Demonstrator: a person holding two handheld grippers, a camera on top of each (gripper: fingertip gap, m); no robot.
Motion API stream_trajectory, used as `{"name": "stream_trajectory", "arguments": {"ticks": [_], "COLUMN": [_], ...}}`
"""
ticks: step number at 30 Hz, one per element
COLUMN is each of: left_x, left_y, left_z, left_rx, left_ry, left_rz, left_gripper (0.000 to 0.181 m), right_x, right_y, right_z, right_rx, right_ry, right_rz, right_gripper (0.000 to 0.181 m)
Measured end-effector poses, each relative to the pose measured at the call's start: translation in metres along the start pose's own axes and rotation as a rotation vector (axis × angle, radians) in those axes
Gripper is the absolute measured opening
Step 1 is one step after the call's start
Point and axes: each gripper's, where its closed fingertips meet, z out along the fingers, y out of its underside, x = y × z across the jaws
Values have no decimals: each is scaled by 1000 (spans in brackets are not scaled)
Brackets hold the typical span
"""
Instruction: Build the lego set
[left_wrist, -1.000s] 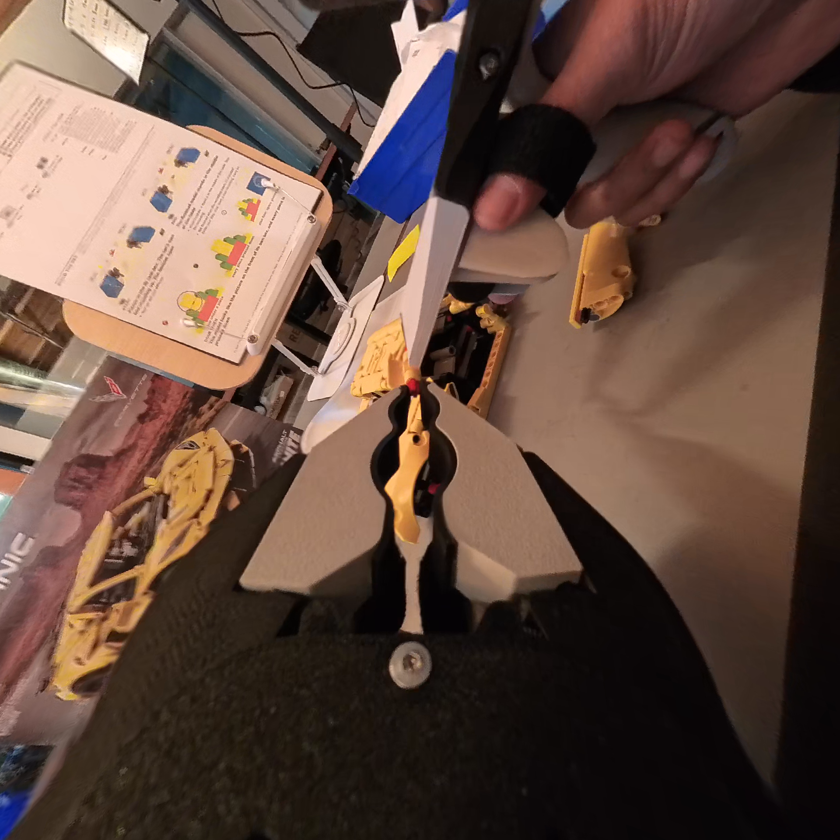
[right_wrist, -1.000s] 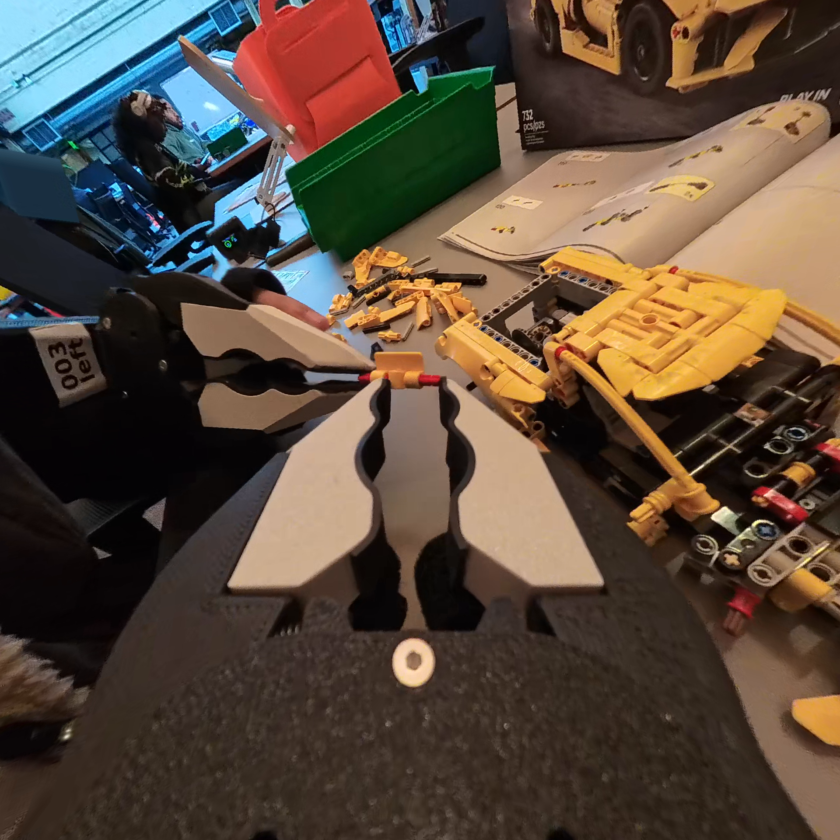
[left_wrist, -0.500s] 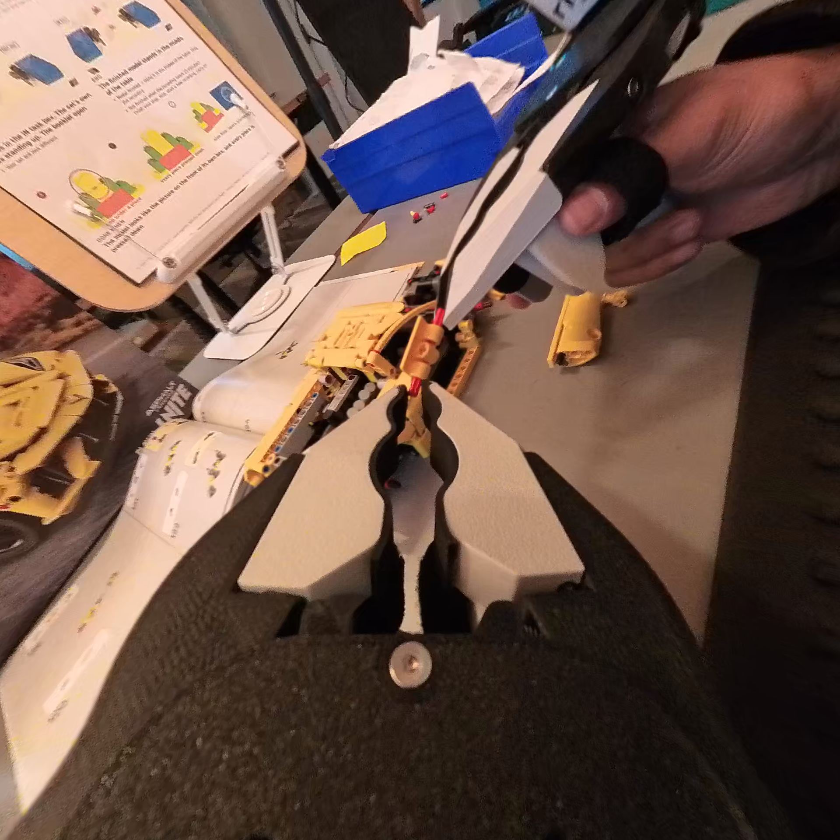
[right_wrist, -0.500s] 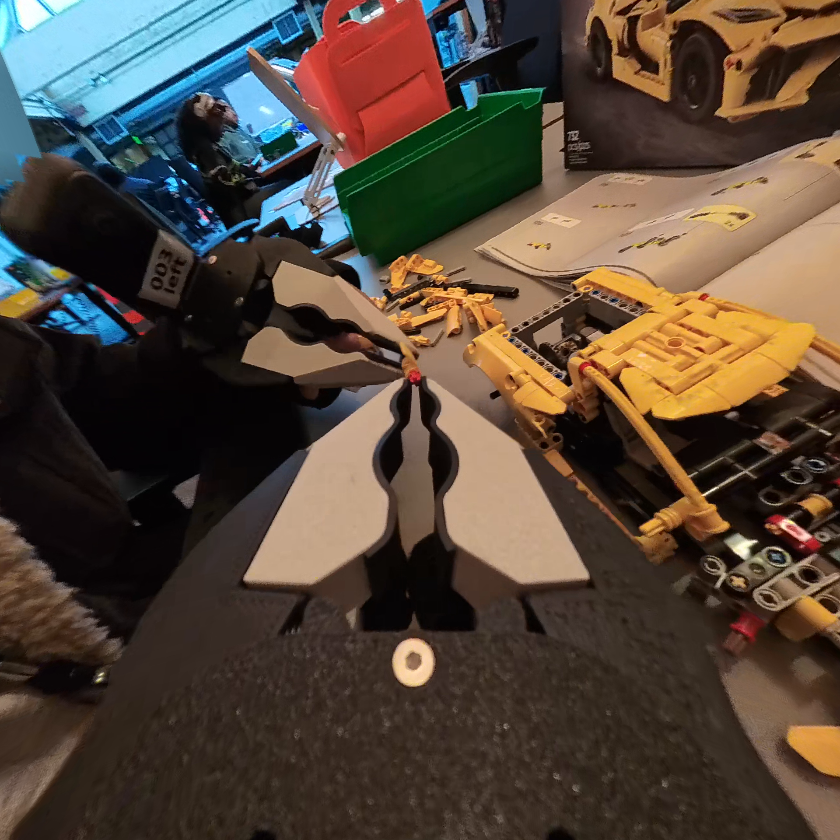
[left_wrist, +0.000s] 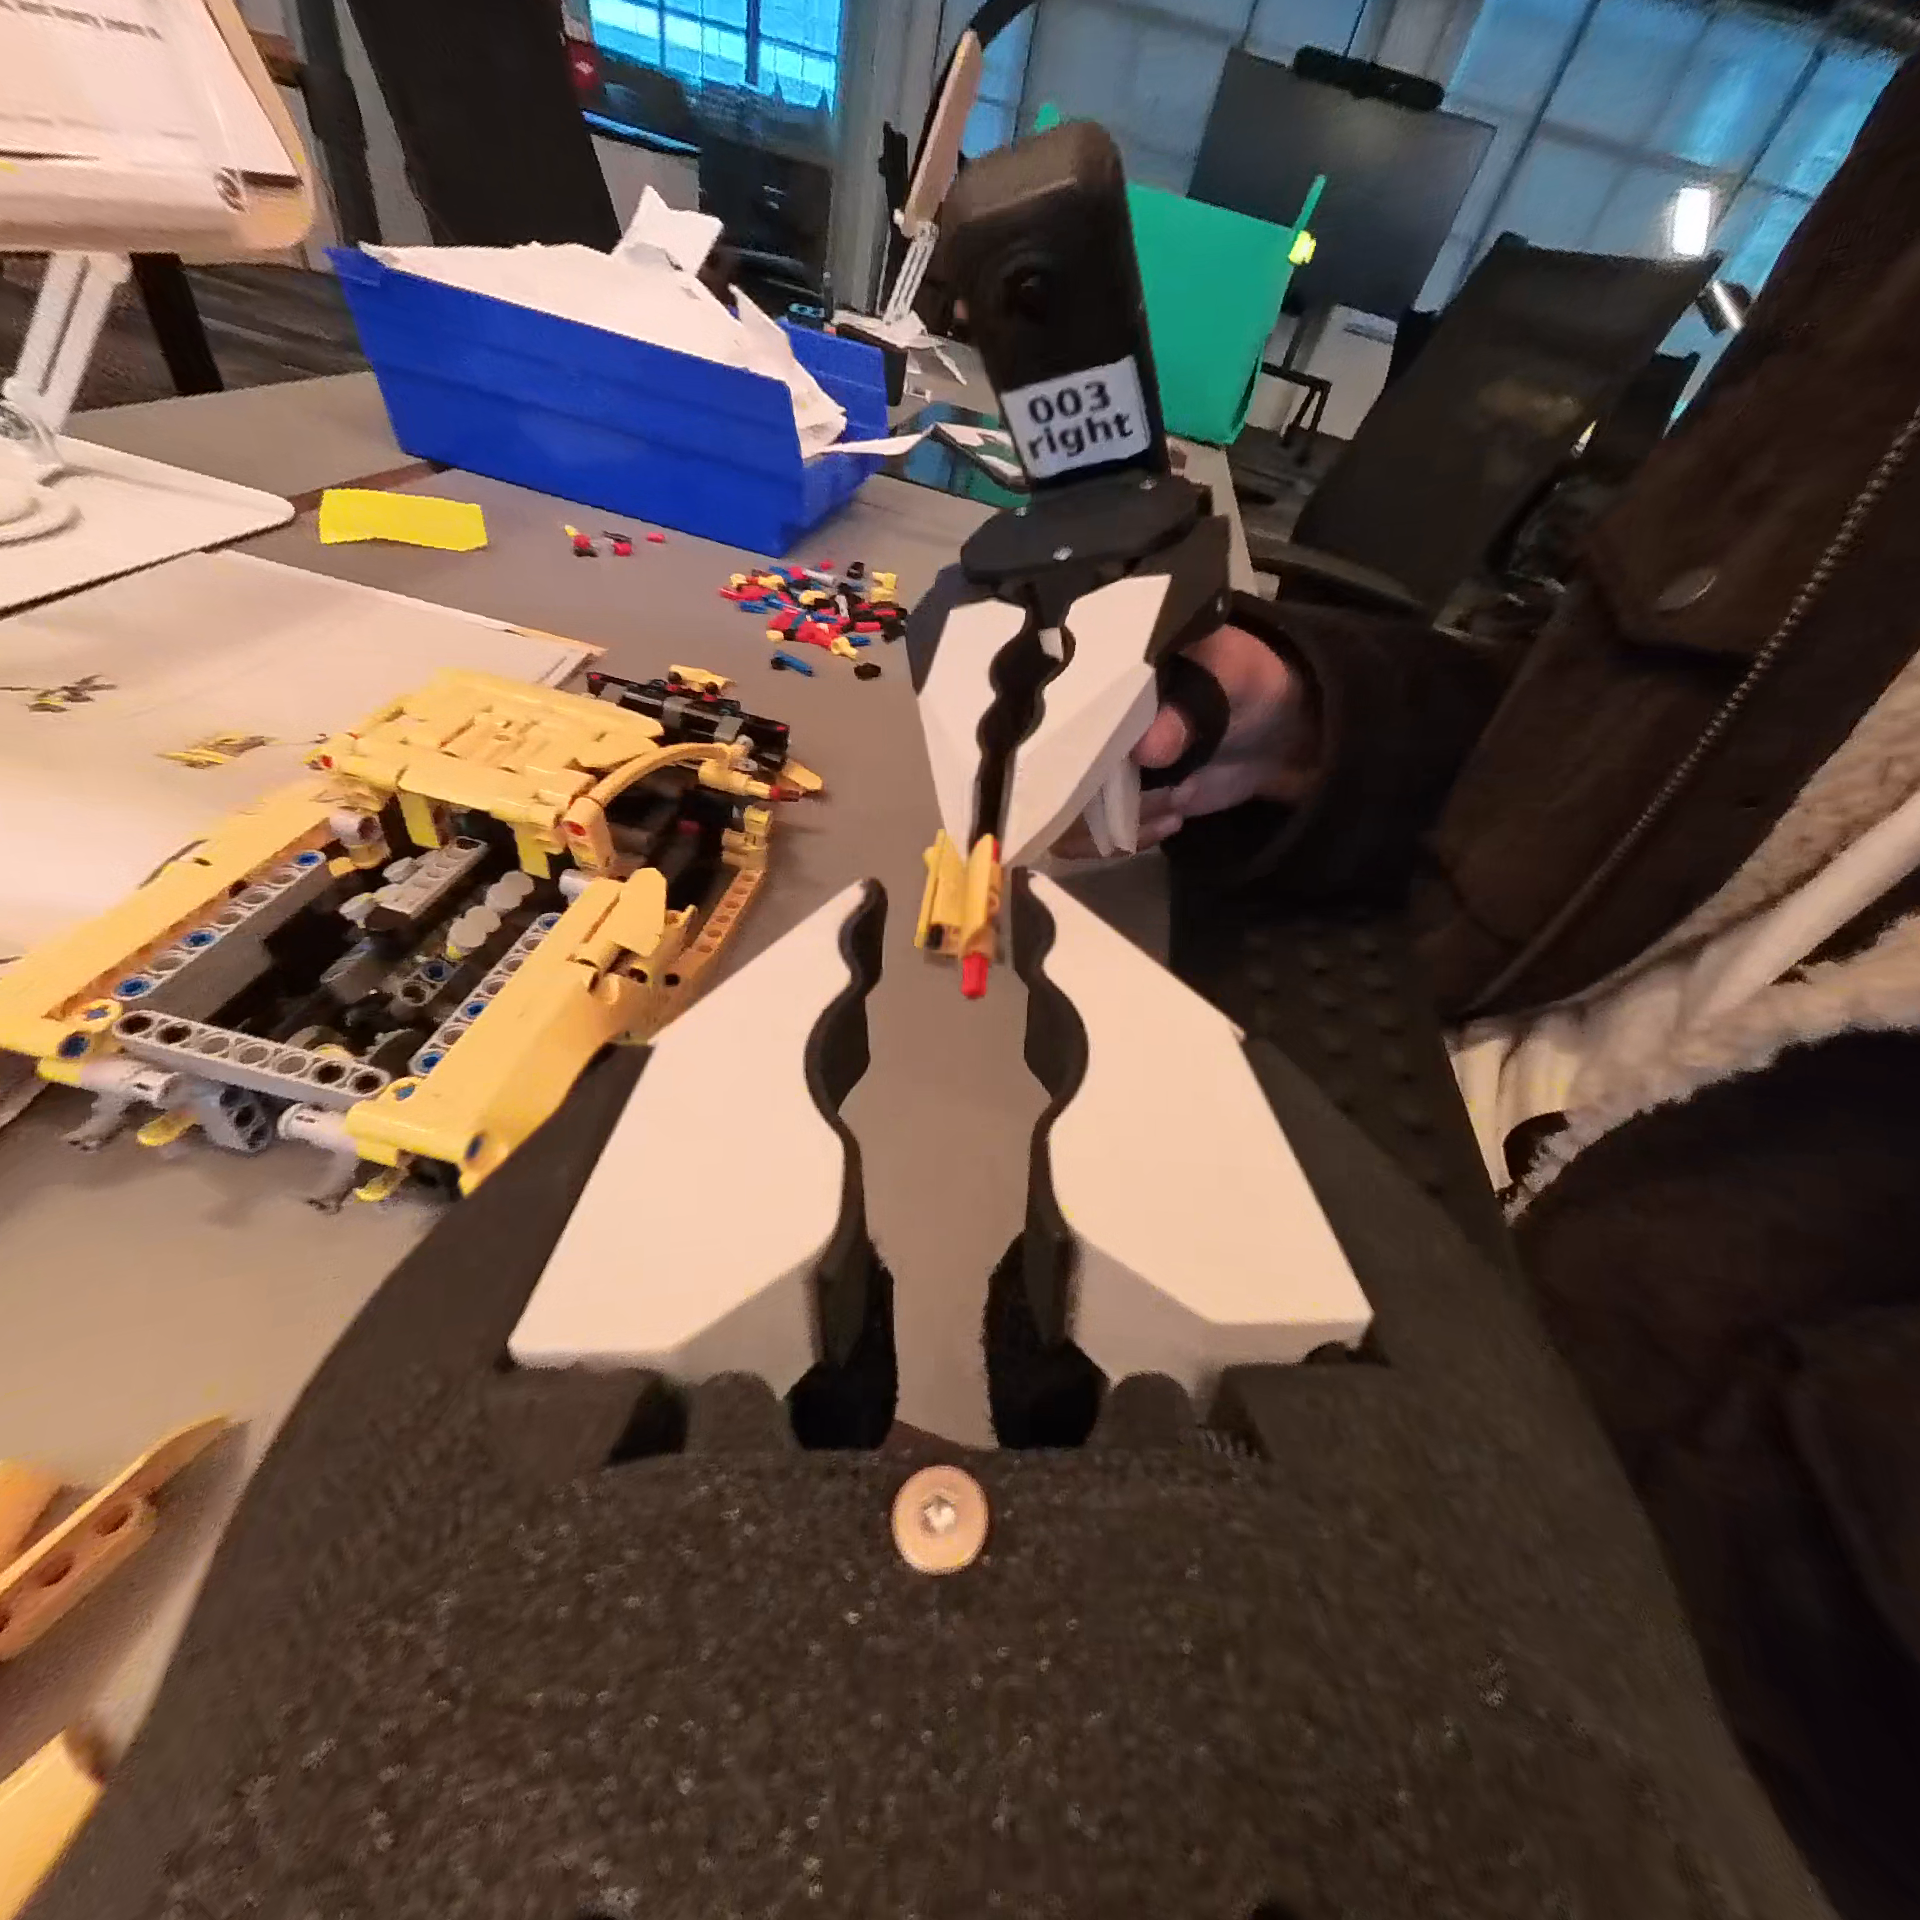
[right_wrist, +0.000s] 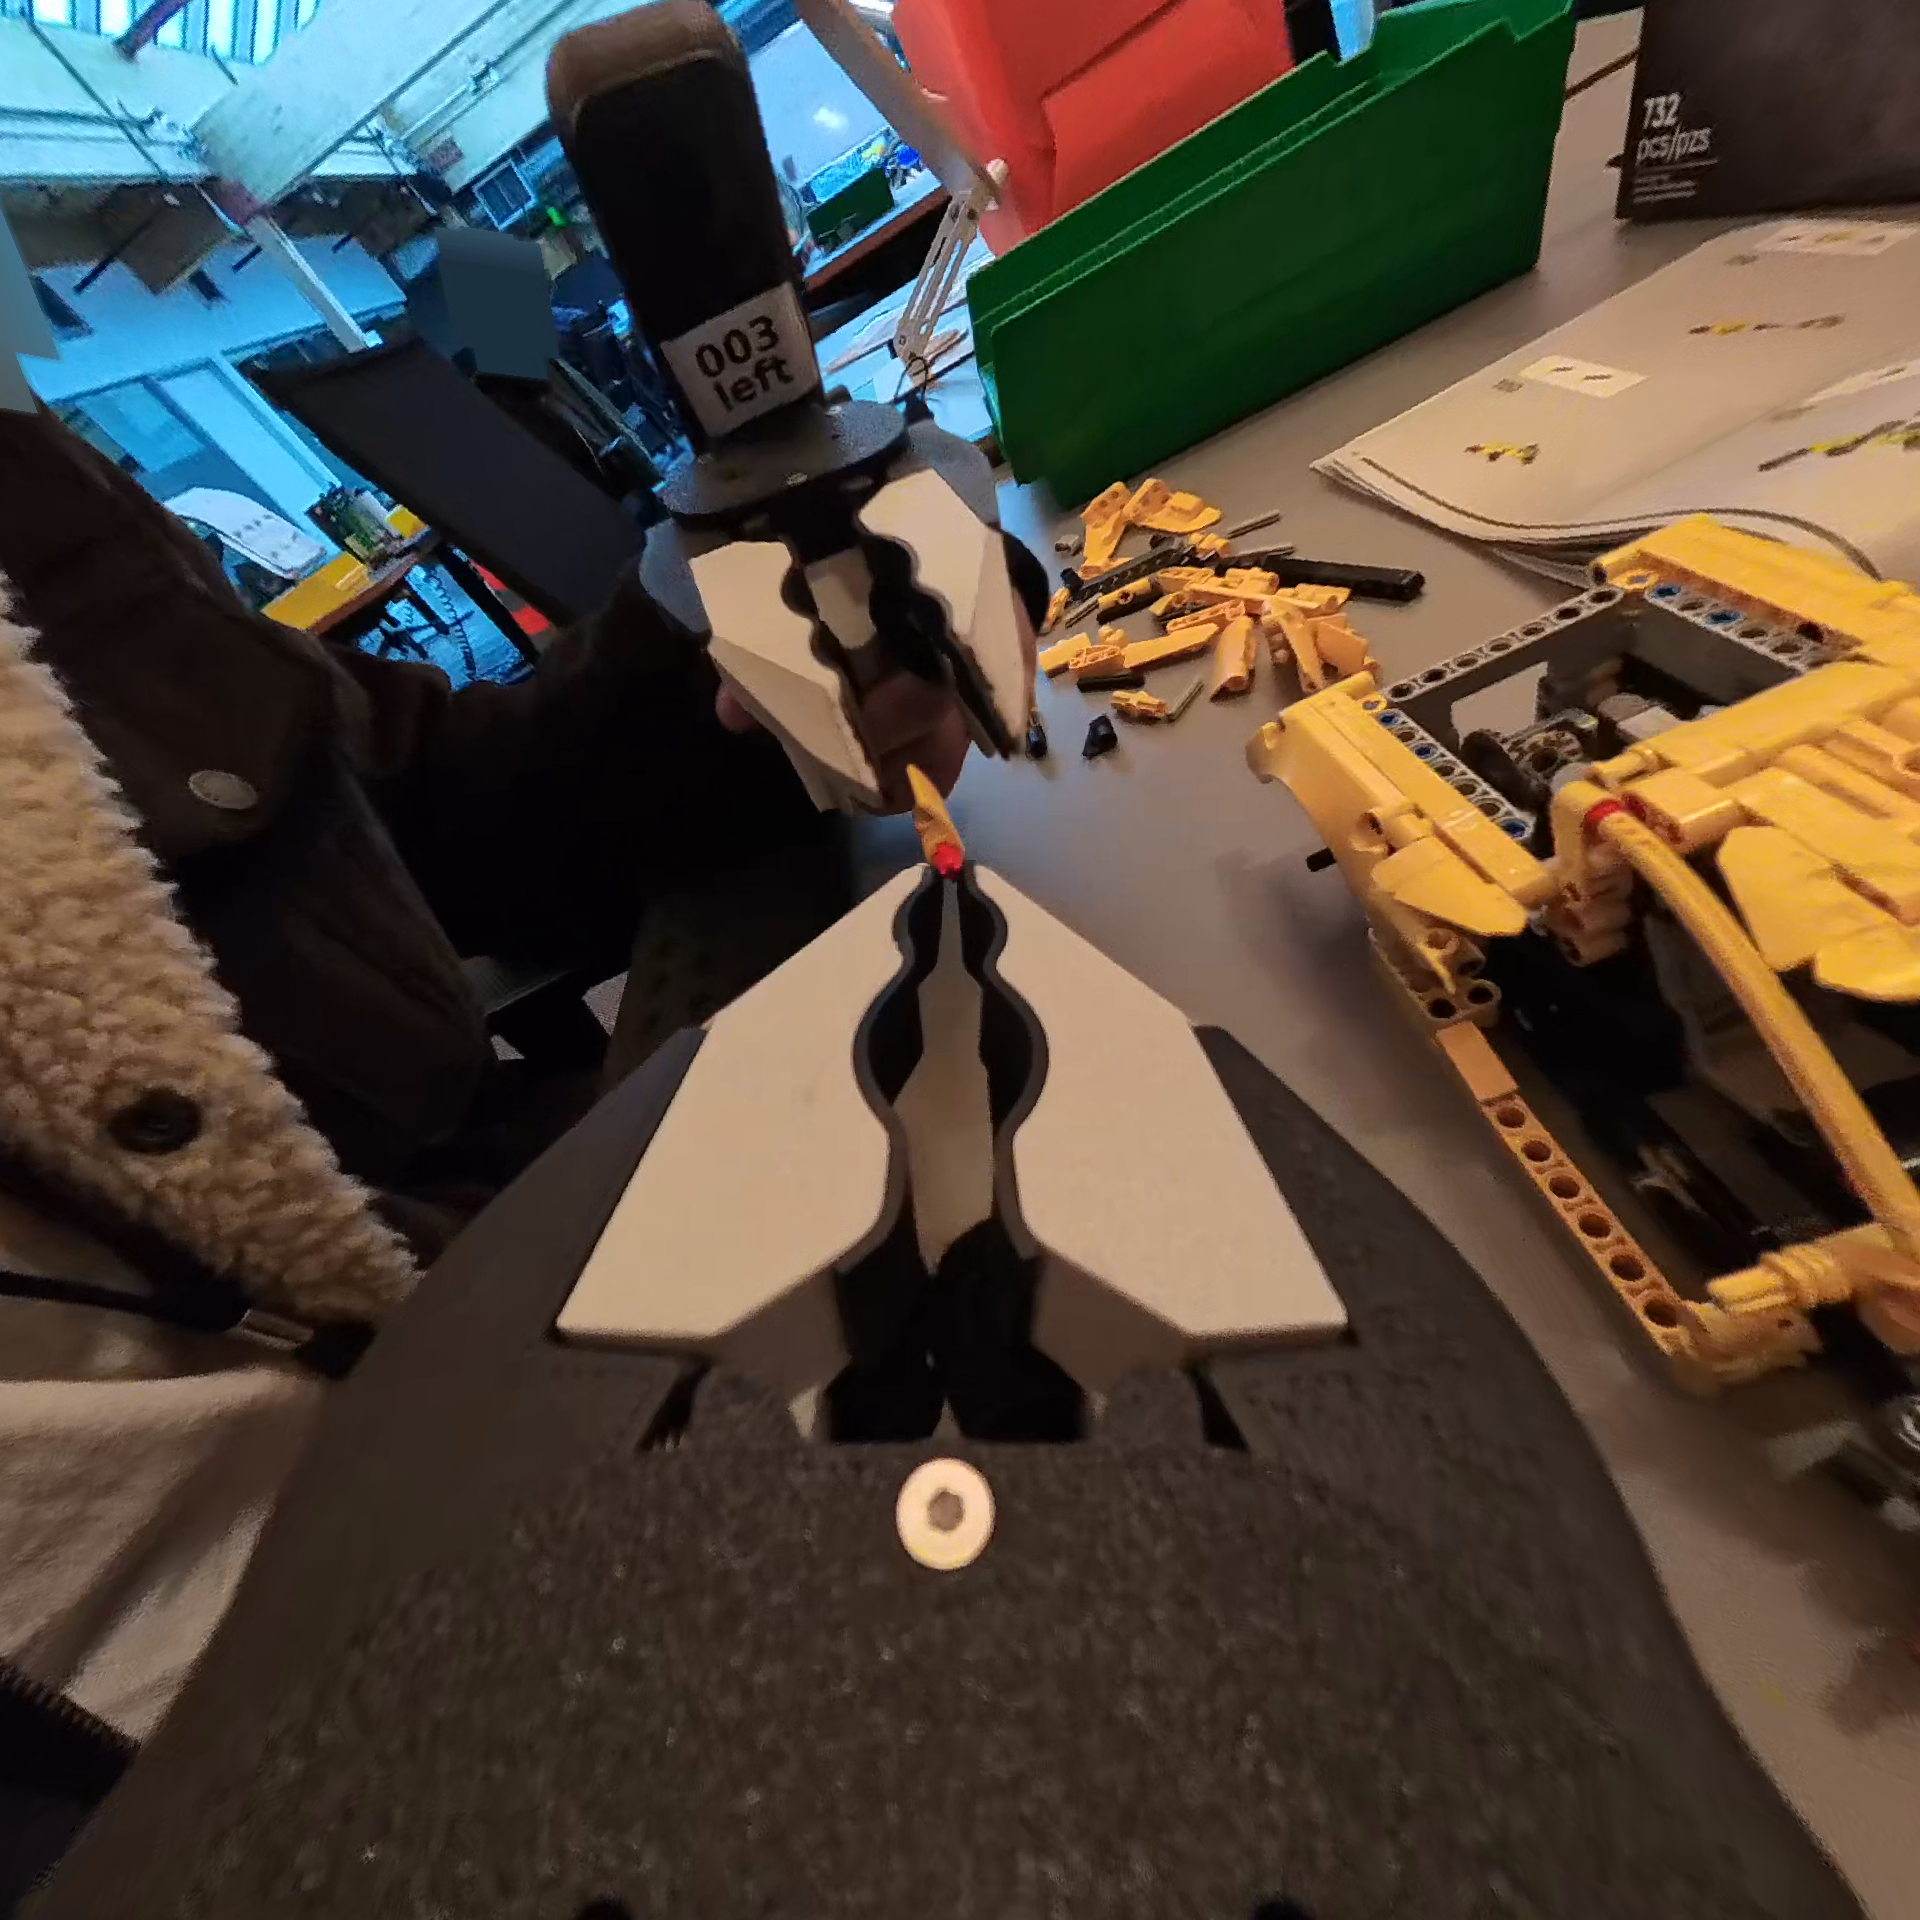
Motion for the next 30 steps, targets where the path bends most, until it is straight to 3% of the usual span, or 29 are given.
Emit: {"name": "stream_trajectory", "arguments": {"ticks": [5,9,18,30], "left_x": [6,13,17,8], "left_y": [5,-3,-31,-33], "left_z": [2,3,8,6], "left_rx": [-22,31,221,268], "left_ry": [56,131,229,237], "left_rz": [-43,-144,-371,-472], "left_gripper": [20,17,16,10], "right_x": [-1,-15,-17,-10], "right_y": [-6,-25,-33,-30], "right_z": [-3,-11,-11,-10], "right_rx": [38,153,189,153], "right_ry": [9,-33,188,266], "right_rz": [-37,-111,-524,-587], "right_gripper": [2,2,2,2]}}
